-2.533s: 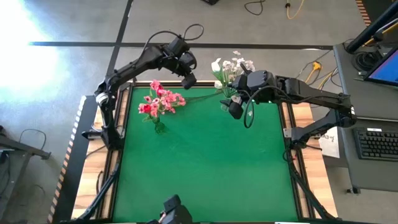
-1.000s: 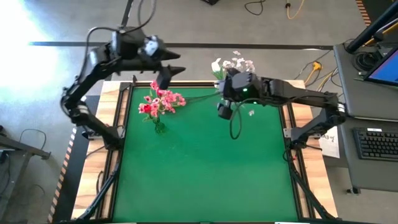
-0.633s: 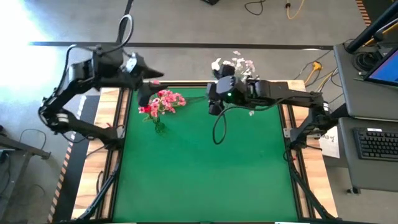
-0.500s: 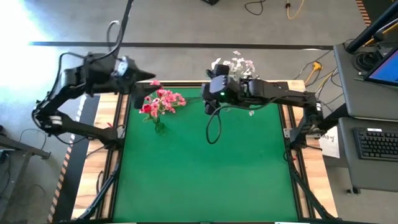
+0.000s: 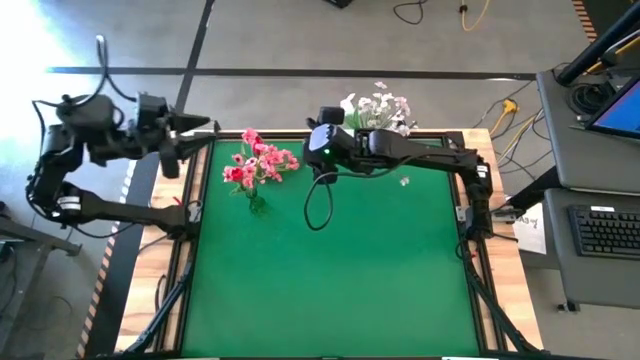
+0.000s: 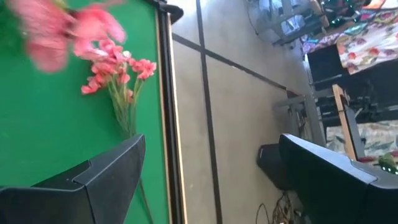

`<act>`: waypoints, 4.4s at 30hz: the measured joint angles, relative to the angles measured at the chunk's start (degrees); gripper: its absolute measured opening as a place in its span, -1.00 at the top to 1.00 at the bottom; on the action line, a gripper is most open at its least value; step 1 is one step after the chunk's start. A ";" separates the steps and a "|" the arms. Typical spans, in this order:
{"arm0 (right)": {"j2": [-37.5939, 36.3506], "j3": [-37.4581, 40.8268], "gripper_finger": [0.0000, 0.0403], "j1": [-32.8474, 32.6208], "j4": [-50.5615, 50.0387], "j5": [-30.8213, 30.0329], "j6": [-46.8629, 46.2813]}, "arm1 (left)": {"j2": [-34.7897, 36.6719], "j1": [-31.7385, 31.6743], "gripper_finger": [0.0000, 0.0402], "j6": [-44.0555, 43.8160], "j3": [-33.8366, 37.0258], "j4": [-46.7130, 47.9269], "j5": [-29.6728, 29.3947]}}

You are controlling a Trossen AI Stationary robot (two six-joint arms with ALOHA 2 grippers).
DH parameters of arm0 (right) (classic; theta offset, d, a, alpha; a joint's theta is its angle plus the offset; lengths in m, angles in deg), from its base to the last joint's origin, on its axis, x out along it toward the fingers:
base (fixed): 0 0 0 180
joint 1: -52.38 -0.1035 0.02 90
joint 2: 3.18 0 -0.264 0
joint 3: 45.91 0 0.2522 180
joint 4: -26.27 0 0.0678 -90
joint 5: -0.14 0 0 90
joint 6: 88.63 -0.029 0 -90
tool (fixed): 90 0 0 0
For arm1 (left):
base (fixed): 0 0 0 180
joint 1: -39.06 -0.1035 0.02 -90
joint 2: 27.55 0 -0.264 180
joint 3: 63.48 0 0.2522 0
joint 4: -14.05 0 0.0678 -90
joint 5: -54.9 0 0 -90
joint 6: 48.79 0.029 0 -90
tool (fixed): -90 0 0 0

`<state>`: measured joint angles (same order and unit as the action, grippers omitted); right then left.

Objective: Sort flowers into vase by color
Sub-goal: Put the pink flowers into the green vase

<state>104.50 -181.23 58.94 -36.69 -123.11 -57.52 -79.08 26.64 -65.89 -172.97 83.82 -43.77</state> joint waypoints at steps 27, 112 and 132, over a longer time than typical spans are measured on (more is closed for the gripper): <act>7.80 2.66 -0.80 3.60 2.68 4.65 -7.18 | 5.54 -0.04 -0.29 2.89 0.13 0.31 0.04; 8.13 29.24 -0.80 1.72 38.21 -2.90 -5.23 | 5.38 -0.03 -0.29 3.13 0.20 0.86 0.15; 22.55 16.14 -0.80 0.15 38.74 -15.22 4.89 | 5.38 -0.02 -0.29 3.10 0.24 1.66 0.17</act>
<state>127.06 -165.09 59.09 2.05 -138.33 -52.63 -73.70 26.61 -62.78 -172.73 85.48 -43.59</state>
